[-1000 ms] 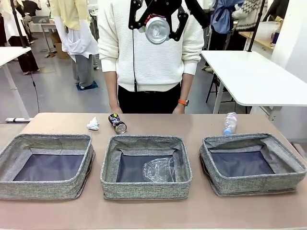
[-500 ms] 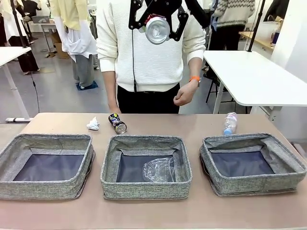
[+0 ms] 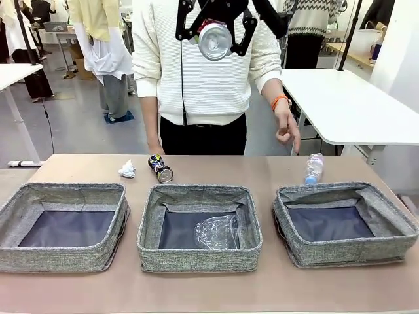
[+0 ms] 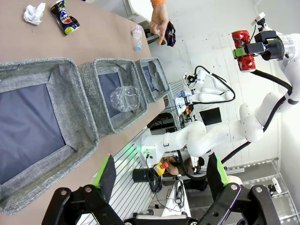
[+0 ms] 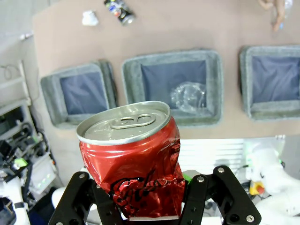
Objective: Sort the waste into the appropriate baskets.
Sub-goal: Place the picked waste into the Fabric basket indicated by the person.
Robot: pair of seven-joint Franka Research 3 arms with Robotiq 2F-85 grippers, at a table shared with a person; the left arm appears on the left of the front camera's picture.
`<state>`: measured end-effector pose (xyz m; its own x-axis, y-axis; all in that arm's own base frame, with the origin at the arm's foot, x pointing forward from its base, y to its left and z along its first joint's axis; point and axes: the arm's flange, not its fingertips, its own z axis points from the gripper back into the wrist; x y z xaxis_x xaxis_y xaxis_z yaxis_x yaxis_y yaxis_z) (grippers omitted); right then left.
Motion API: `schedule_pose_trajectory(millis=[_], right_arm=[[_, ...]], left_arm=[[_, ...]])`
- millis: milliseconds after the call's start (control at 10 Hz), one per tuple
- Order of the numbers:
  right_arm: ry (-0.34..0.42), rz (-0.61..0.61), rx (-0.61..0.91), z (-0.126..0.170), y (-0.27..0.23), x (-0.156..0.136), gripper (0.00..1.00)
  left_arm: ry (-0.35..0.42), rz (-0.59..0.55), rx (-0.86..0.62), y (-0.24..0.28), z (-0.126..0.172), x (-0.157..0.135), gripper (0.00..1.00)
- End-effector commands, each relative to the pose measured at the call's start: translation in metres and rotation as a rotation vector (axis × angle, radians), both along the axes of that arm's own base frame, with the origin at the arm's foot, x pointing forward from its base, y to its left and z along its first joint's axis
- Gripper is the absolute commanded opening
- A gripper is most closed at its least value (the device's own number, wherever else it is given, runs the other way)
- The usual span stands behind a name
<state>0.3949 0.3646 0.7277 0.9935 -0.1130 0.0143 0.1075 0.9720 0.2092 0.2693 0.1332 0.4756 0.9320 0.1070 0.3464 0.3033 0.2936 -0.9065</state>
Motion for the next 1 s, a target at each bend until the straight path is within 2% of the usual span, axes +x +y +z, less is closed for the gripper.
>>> schedule_pose_trajectory(millis=[0,200,300,500,900], right_arm=[[-0.004,-0.007,0.0,-0.002,-0.002,-0.003,0.0],[0.0,0.0,0.0,0.0,0.0,0.0,0.0],[0.026,0.121,-0.001,-0.012,-0.012,-0.003,0.0],[0.018,0.114,0.027,-0.03,-0.053,-0.006,0.0],[0.005,-0.038,0.059,-0.073,-0.209,-0.032,0.0]], left_arm=[[-0.024,-0.004,-0.017,-0.001,0.002,-0.001,1.0],[-0.024,-0.004,-0.017,-0.001,0.002,-0.001,1.0],[-0.024,-0.004,-0.017,-0.001,0.002,-0.001,1.0],[-0.024,-0.004,-0.017,-0.001,0.002,-0.001,1.0],[-0.024,-0.004,-0.017,-0.001,0.002,-0.001,1.0]])
